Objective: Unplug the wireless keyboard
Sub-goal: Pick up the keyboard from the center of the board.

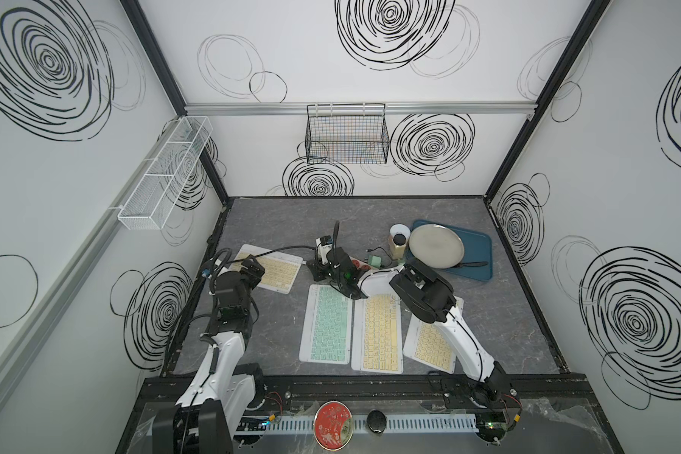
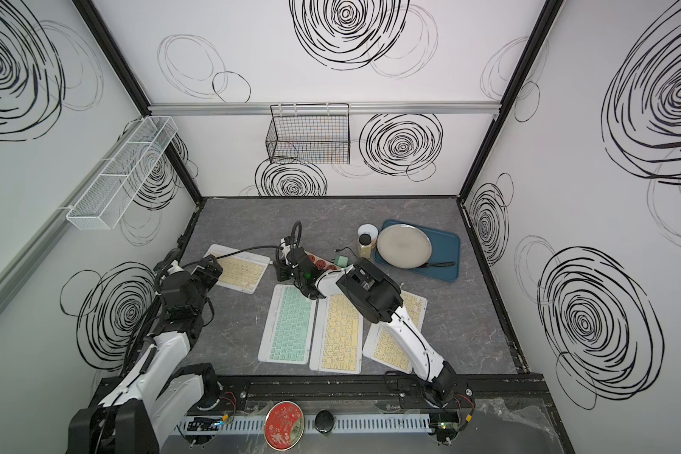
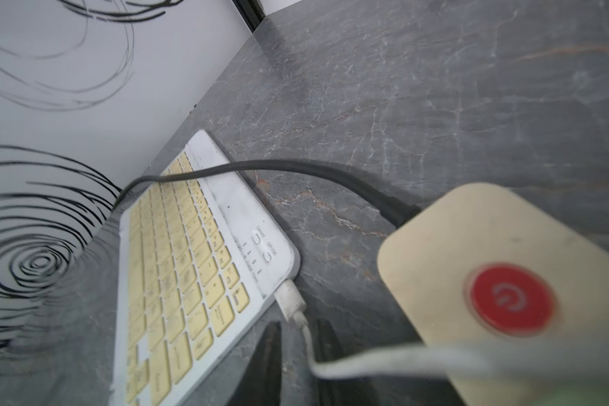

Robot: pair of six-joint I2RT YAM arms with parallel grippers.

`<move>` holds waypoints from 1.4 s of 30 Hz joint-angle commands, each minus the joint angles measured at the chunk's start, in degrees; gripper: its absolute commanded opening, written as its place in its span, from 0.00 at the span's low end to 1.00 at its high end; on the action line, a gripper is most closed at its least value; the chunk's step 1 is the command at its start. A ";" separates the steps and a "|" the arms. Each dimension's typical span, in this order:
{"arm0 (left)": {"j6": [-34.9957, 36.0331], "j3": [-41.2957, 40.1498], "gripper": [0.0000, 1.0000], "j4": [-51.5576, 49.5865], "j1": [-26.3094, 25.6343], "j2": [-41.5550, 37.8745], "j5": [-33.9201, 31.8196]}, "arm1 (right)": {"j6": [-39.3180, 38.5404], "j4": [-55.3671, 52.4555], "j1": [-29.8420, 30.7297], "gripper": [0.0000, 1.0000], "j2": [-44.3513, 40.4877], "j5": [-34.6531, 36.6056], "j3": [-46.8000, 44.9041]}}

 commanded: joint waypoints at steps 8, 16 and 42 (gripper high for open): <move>-2.21 0.90 0.90 -3.81 -8.45 -3.09 -3.01 | 1.58 6.59 -0.23 0.00 -9.67 -1.49 -12.90; -15.14 -12.43 0.95 1.03 -9.29 -10.87 -4.44 | 4.86 9.14 -0.18 0.00 -15.03 -4.32 -16.42; -27.65 -14.38 1.00 30.73 -5.99 16.53 13.28 | 6.78 8.60 0.38 0.00 -16.96 -6.40 -14.54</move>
